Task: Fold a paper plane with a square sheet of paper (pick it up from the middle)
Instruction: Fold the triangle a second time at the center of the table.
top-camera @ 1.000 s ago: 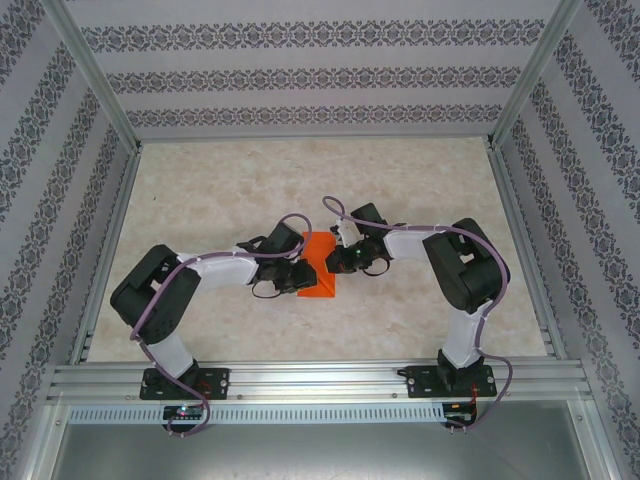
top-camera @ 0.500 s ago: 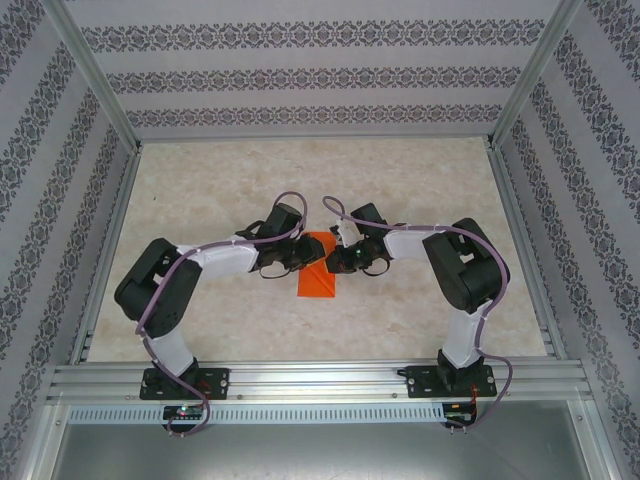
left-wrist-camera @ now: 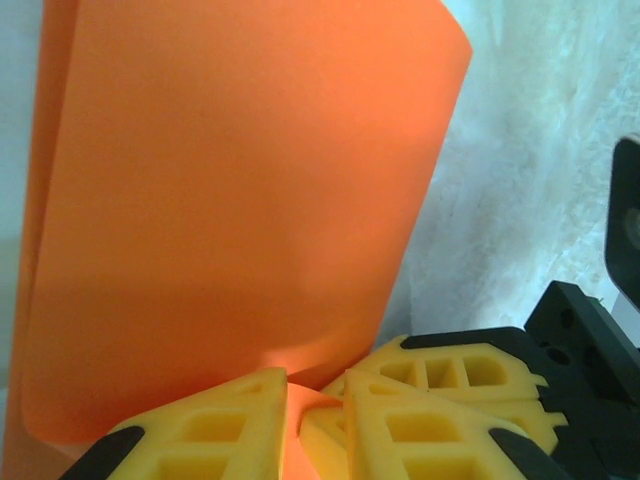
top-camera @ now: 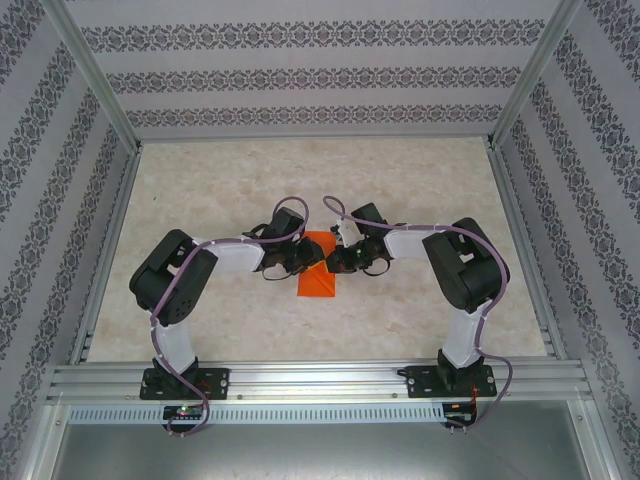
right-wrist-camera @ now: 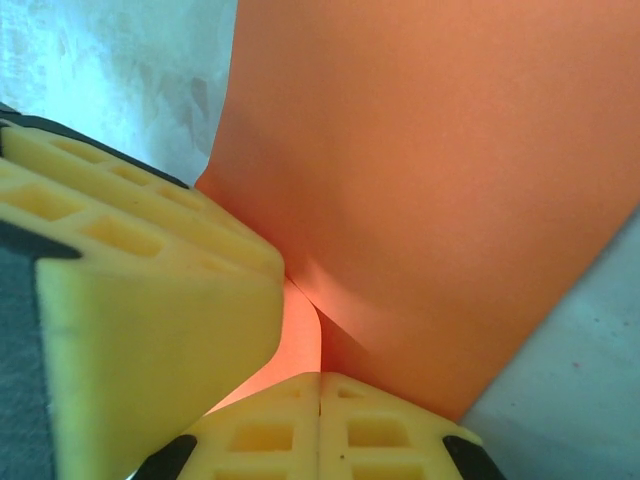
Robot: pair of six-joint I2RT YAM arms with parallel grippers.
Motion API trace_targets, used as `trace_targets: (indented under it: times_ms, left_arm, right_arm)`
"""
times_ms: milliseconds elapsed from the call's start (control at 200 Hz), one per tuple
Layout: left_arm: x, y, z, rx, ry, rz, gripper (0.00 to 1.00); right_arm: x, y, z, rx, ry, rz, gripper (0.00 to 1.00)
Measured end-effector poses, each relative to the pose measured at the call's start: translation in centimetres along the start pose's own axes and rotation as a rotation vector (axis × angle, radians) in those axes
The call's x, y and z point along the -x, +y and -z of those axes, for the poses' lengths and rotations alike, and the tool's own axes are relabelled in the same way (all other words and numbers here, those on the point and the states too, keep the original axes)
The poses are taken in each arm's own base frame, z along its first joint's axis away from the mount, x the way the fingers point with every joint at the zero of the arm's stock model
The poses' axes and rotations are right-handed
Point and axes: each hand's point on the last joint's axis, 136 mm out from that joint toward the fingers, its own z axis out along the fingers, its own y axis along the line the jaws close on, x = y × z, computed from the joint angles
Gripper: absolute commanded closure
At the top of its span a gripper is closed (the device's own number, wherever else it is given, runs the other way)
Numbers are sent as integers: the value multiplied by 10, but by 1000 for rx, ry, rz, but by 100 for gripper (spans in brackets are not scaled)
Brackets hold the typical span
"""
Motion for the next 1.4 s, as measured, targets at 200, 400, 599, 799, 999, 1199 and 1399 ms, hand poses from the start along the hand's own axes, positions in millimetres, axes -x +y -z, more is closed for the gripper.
trace_targets:
  times_ms: [200,400,599,799,999,1199,1399]
  left_arm:
    - [2,8,-6,6,-7,8,77]
    - [3,8,-6,-3,-10,6,78]
    - [3,8,-6,-8,-12,4,78]
    - [3,7,-6,-13,-11,-3,78]
    - [3,7,-6,-14,-11,-10,78]
    - [3,7,-6,-14,-11,-17,78]
    - [2,7,-6,-14,-10,-30,78]
  right_arm:
    - [0,0,0,1,0,-2,91]
    - [1,3,5,-8,-6,-25,79]
    - [15,19,36,-55,-99,-10,70]
    - [13,49,58,-4,-190,-23,81]
    - [-13,73,27,43,-98,-57,90]
    - [-17,65,13,39,-71,-135,91]
    - [-14,56,12,40,-88,-199,93]
